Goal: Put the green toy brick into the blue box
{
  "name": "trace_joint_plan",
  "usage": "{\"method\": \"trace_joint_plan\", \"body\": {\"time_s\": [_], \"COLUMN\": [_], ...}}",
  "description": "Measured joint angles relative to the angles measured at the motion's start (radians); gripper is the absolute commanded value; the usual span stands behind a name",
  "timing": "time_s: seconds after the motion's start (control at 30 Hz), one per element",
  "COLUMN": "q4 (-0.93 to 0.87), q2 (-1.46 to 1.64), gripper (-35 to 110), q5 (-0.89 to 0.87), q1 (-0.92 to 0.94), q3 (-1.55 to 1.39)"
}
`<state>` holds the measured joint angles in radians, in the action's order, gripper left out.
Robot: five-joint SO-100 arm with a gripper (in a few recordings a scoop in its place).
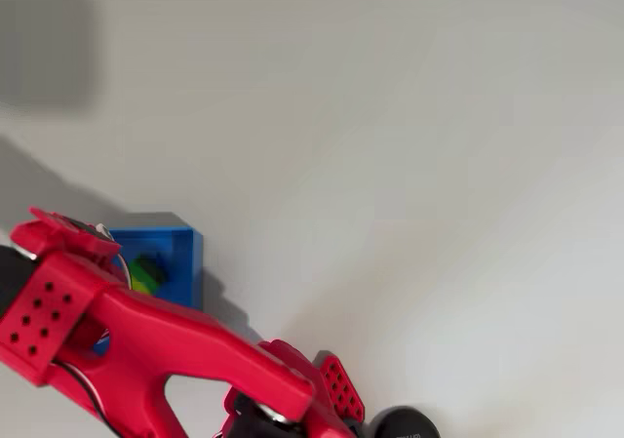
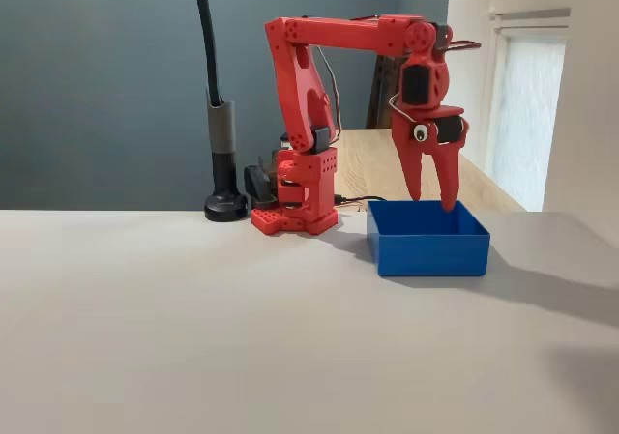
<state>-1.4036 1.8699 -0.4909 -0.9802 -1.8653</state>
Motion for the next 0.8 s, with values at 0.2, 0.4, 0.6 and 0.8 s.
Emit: {"method": "trace_joint_plan", "body": {"time_s": [0.2, 0.4, 0.6, 0.8], "q4": [0.000, 0.000, 0.026, 0.123], "q2": [0.000, 0.003, 0.003, 0.012], "gripper": [1, 0, 0, 0], "q5": [0.020, 0.097, 0.216, 0.319], "q1": [0.087, 0.310, 0.612, 0.811], "q3": [0.000, 0.018, 0.058, 0.058]}}
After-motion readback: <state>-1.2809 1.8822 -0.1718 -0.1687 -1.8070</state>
